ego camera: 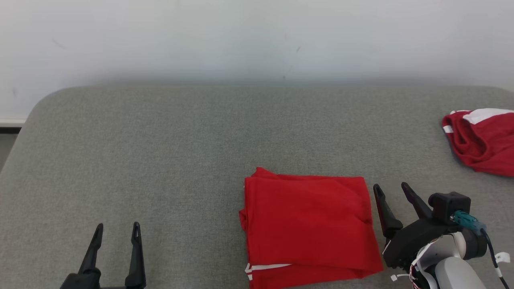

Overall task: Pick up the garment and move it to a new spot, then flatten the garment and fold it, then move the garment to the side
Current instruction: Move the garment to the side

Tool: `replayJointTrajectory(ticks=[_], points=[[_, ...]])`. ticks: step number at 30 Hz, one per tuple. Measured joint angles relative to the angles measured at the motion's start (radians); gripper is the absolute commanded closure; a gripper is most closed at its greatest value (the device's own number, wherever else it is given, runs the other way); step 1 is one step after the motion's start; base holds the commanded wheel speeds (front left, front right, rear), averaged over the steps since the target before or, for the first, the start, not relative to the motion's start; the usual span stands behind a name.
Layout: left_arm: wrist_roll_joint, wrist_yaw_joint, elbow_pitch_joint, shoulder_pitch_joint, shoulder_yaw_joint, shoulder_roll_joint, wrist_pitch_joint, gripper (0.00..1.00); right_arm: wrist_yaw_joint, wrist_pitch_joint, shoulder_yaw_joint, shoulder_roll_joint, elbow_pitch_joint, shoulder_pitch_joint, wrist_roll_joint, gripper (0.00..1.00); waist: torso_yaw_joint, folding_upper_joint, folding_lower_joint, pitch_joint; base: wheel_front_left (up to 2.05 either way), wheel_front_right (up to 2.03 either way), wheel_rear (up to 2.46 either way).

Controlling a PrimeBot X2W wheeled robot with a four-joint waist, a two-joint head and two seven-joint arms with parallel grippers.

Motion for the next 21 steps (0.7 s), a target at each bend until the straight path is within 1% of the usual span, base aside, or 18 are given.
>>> replayJointTrajectory(ticks=[8, 18, 19, 20, 21], points=[[-0.005, -0.006, 0.044, -0.040, -0.016, -0.005, -0.022, 0.00, 0.000, -0.003, 0.012, 0.007, 0.188, -0.049, 0.013, 0.00, 0.035, 0.0001, 0.0001, 0.047, 0.00, 0.00, 0.00], [-0.007, -0.006, 0.067, -0.070, -0.030, -0.004, -0.032, 0.00, 0.000, -0.035, 0.083, 0.016, 0.385, -0.118, 0.036, 0.00, 0.047, 0.0000, -0.0001, 0.068, 0.00, 0.00, 0.00], [-0.007, -0.006, 0.069, -0.072, -0.032, -0.004, -0.032, 0.00, 0.000, -0.035, 0.089, 0.017, 0.402, -0.124, 0.044, 0.05, 0.048, 0.0000, -0.0001, 0.069, 0.00, 0.00, 0.00], [-0.007, -0.006, 0.071, -0.073, -0.034, -0.004, -0.033, 0.00, 0.000, -0.035, 0.095, 0.017, 0.416, -0.131, 0.050, 0.05, 0.049, -0.0001, -0.0001, 0.069, 0.00, 0.00, 0.00], [-0.008, -0.006, 0.072, -0.074, -0.035, -0.004, -0.034, 0.00, 0.000, -0.035, 0.104, 0.017, 0.430, -0.137, 0.056, 0.80, 0.051, -0.0001, -0.0002, 0.070, 0.00, 0.00, 0.00]])
